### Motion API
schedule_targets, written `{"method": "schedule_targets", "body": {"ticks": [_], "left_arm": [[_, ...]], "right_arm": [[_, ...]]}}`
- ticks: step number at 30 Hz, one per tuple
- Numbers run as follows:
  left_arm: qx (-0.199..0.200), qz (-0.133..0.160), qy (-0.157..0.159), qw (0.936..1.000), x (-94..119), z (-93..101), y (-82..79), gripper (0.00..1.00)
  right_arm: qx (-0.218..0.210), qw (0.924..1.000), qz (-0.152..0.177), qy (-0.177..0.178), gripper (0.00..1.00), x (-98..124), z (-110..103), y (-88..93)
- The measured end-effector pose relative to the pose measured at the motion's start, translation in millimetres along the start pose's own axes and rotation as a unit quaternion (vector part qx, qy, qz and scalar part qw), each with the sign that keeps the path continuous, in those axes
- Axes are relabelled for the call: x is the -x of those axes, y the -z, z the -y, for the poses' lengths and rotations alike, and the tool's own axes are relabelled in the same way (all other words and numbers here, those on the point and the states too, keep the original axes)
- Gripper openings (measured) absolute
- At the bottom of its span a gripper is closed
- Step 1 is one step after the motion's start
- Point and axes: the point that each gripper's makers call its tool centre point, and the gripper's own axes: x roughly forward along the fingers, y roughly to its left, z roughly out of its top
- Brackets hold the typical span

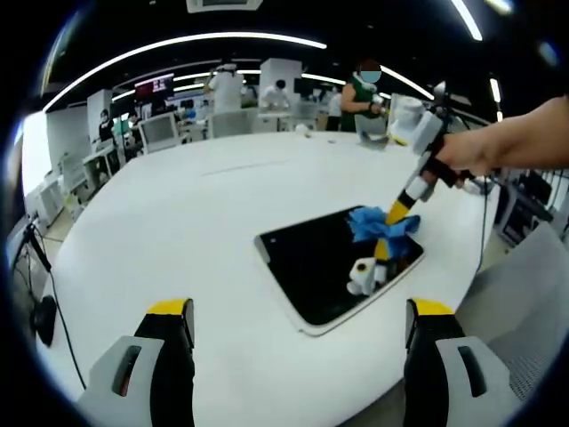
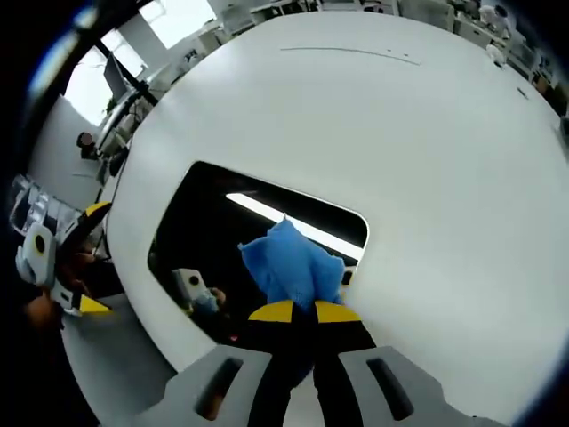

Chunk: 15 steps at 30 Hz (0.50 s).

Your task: Wipe the mirror surface with the cleaning cloth until all visible marks leave the cleaned area.

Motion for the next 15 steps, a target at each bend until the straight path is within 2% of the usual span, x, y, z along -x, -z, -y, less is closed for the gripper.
{"method": "schedule_targets", "body": {"ticks": [13, 15], "left_arm": [[0.000, 0.002, 0.001, 1.0000, -0.4, 0.2, -0.4, 0.99], [0.000, 0.002, 0.001, 1.0000, -1.0, 0.0, -0.1, 0.99]], "right_arm": [[-0.011, 0.9994, -0.001, 0.033, 0.01, 3.9, 19.6, 6.0], [-0.020, 0.9994, 0.001, 0.028, 0.01, 3.9, 22.1, 8.1]]}}
